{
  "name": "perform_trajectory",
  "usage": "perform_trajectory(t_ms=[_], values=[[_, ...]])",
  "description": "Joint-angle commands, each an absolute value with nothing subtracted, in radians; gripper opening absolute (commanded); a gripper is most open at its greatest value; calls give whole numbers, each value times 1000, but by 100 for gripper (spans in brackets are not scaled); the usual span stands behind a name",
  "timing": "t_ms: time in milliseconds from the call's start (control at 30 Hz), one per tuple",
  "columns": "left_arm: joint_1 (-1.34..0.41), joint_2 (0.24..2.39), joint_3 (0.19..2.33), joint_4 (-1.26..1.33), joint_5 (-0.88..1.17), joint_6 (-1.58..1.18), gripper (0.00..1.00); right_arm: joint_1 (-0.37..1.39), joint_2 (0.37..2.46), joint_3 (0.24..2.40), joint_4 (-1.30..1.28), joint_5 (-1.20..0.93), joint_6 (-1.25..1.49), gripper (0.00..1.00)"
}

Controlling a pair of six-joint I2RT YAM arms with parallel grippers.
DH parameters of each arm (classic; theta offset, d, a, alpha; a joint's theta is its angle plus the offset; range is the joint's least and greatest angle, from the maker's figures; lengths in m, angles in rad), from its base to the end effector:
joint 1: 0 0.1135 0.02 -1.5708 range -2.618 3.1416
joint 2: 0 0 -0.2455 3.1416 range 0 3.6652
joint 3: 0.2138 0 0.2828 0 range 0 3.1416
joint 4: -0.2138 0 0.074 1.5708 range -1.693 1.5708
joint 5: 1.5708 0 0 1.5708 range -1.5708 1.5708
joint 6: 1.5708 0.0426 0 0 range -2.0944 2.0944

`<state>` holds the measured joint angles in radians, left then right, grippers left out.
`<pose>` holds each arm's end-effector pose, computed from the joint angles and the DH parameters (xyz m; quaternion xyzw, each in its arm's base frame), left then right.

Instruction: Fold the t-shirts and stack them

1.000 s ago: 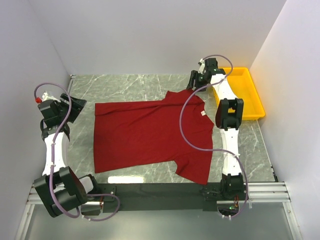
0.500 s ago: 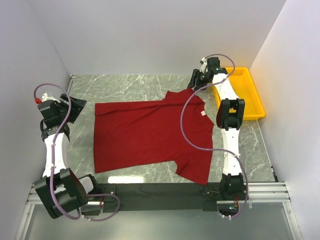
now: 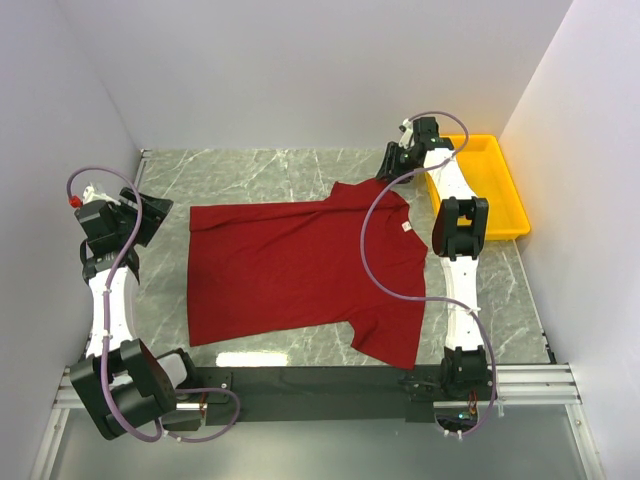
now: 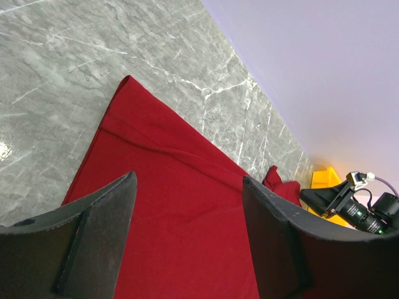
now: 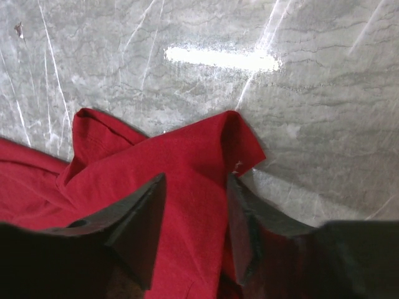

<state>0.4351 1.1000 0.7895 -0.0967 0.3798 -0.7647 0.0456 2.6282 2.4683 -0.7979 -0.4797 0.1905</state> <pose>0.2736 0.1098 0.2600 -0.3776 0.7358 -0.2441 0.5065 0.5791 0.0461 0.1579 -0.0044 0.9289 0.2594 0.2644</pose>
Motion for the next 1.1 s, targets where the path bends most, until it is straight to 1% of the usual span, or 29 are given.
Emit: perform_trajectory(t_ms=[0, 133, 167, 200, 267, 300, 433, 467, 600, 633, 667, 967, 1067], values=[[439, 1075, 805, -90, 396, -765, 73, 40, 2651, 2490, -810, -489, 199, 49], [437, 1074, 810, -92, 400, -764, 73, 37, 2652, 2485, -808, -485, 206, 46], [439, 1072, 810, -94, 399, -762, 73, 38, 2651, 2485, -808, -486, 206, 43], [439, 1072, 810, -94, 399, -762, 73, 38, 2652, 2484, -808, -485, 206, 43], [439, 1071, 811, -97, 400, -762, 73, 38, 2652, 2482, -810, -485, 206, 37], [439, 1069, 811, -97, 400, -764, 73, 38, 2652, 2482, -811, -485, 207, 36], [439, 1068, 811, -100, 400, -764, 73, 35, 2654, 2482, -813, -489, 209, 24], [437, 1065, 811, -101, 399, -762, 73, 35, 2654, 2482, -815, -491, 209, 19], [439, 1058, 808, -103, 399, -764, 73, 32, 2655, 2476, -821, -499, 209, 6], [439, 1058, 808, -103, 399, -762, 73, 32, 2655, 2474, -822, -497, 210, 1], [439, 1057, 805, -103, 397, -762, 73, 34, 2655, 2473, -822, -497, 209, 0], [437, 1052, 808, -104, 397, -762, 73, 43, 2626, 2467, -828, -492, 170, 0], [439, 1054, 805, -97, 397, -767, 73, 49, 2587, 2415, -801, -500, 153, 0]])
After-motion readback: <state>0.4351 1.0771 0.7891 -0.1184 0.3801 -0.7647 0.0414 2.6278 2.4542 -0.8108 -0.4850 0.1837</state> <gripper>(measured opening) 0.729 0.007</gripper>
